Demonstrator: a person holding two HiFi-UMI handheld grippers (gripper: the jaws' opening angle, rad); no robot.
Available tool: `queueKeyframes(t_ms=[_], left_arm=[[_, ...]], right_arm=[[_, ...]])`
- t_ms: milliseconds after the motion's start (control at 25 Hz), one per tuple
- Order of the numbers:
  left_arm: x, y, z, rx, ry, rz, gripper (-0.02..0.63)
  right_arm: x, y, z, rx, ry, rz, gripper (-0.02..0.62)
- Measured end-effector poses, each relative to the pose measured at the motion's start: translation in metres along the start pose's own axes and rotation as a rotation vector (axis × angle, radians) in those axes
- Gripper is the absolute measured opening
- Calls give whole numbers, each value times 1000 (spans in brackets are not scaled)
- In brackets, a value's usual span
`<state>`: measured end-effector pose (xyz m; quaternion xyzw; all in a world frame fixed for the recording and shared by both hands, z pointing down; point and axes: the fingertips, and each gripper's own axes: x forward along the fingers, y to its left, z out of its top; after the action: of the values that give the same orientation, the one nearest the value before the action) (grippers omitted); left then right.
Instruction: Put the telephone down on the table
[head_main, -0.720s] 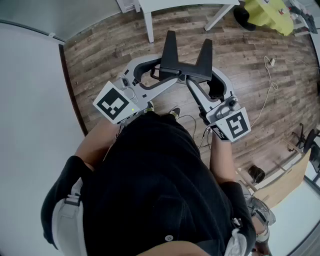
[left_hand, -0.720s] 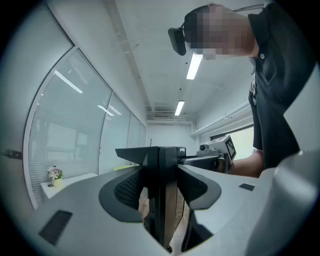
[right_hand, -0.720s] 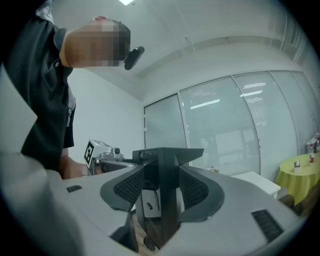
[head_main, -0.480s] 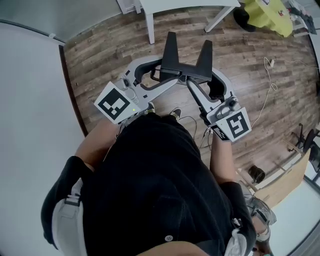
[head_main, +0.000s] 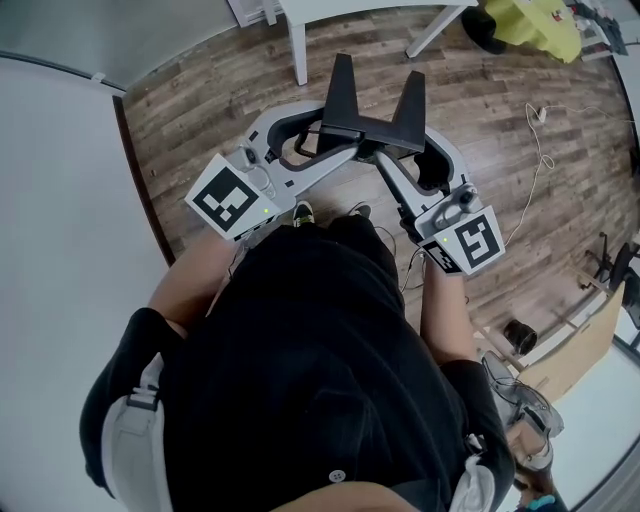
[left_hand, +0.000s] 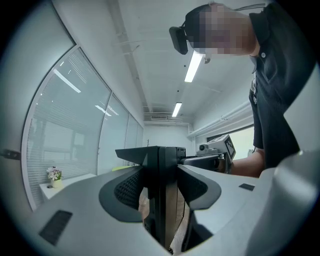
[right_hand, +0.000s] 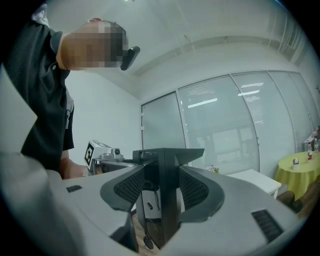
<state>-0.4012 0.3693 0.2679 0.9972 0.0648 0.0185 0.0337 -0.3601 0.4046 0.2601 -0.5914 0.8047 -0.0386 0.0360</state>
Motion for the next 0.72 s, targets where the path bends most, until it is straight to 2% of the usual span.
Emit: queueKeyframes(t_ms=[320, 720], left_arm=[[26, 14, 0, 12, 2, -4, 216], [92, 50, 9, 18, 16, 38, 216]], right_arm=[[1, -29, 0, 11, -15, 2, 229], [7, -107, 12, 14, -26, 44, 229]])
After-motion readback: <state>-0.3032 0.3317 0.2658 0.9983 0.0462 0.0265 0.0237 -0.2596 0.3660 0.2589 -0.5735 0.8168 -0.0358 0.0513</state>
